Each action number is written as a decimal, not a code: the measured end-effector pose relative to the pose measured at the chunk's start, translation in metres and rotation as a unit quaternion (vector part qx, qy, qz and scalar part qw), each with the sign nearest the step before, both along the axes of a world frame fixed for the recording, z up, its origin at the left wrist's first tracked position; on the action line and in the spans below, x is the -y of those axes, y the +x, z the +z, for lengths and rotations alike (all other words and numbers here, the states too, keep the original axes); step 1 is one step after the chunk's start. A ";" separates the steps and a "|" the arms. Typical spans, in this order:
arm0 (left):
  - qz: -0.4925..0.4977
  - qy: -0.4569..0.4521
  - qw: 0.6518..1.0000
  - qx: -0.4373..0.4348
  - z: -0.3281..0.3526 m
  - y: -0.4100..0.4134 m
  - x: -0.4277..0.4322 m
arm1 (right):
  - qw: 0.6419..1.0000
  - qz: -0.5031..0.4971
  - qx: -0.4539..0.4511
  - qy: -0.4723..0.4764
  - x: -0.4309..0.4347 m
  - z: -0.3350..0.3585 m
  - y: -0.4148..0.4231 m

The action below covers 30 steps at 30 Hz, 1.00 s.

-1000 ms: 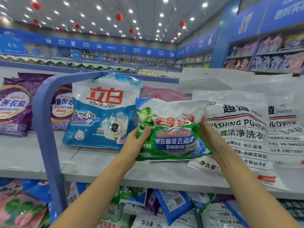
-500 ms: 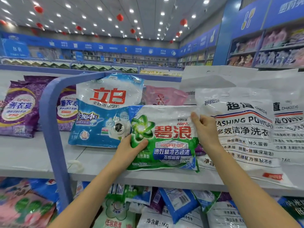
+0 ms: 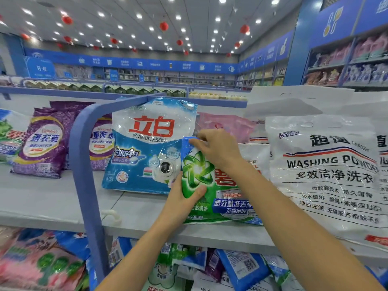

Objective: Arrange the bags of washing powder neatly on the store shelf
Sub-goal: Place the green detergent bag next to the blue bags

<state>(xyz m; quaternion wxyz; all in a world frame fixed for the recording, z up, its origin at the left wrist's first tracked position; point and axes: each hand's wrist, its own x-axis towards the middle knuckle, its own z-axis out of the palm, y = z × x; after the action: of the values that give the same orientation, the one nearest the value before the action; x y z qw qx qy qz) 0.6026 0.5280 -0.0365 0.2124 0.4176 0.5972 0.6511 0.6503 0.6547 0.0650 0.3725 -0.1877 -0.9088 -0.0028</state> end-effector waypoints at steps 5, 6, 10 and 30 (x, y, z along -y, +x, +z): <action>0.029 -0.005 0.999 -0.025 -0.001 -0.006 -0.003 | 0.989 0.039 -0.138 0.017 -0.007 0.003 0.005; 0.031 -0.002 0.999 -0.021 -0.002 -0.005 -0.002 | 0.988 0.045 -0.145 0.003 -0.006 0.006 0.008; 0.103 -0.017 0.995 0.010 -0.008 -0.005 0.009 | 0.962 0.045 -0.267 -0.044 -0.005 -0.003 0.055; 0.304 0.085 0.947 0.060 0.033 -0.015 0.178 | 0.814 0.315 -0.195 -0.448 0.129 -0.064 0.027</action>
<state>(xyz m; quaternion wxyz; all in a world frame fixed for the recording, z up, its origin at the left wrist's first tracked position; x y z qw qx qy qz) 0.5875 0.3502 -0.0031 0.0030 0.1931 0.6243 0.7569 0.6773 0.5259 0.0011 0.3969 -0.0339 -0.7273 0.5590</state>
